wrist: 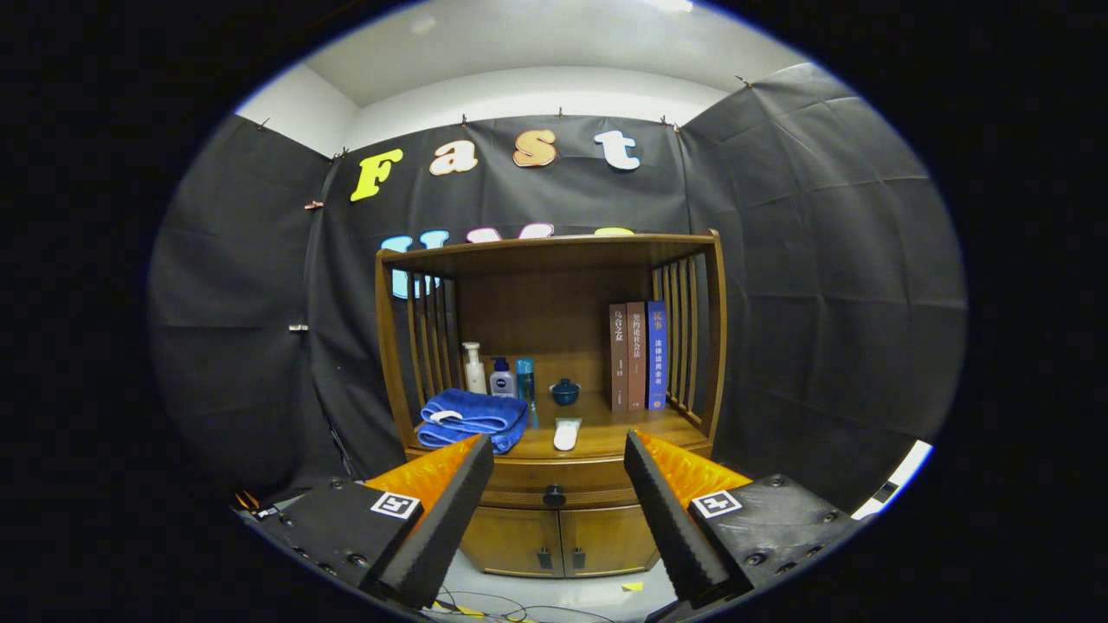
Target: Pull open the drawer, take out the items inside it, and place them on the countertop above the cabinet.
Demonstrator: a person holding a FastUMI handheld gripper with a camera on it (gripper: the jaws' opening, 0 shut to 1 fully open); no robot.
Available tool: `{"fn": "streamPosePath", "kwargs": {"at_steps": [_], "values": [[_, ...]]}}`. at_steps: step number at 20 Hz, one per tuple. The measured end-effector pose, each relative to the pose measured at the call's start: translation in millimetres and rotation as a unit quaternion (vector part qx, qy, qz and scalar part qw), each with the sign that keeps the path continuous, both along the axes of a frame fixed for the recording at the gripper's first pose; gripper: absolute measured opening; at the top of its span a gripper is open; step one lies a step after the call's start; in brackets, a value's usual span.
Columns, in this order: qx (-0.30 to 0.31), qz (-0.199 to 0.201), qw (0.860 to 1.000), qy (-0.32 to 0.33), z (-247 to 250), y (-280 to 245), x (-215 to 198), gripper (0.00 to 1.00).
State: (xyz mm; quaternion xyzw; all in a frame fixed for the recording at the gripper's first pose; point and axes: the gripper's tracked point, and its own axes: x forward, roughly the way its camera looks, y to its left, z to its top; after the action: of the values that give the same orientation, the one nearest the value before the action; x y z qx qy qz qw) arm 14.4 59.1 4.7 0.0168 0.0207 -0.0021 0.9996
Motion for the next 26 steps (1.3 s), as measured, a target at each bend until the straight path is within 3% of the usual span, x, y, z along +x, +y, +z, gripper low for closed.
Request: {"fn": "streamPosePath", "kwargs": {"at_steps": [26], "values": [[-0.026,0.013,0.999,-0.023,17.0,22.0,-3.7,0.98]]}}
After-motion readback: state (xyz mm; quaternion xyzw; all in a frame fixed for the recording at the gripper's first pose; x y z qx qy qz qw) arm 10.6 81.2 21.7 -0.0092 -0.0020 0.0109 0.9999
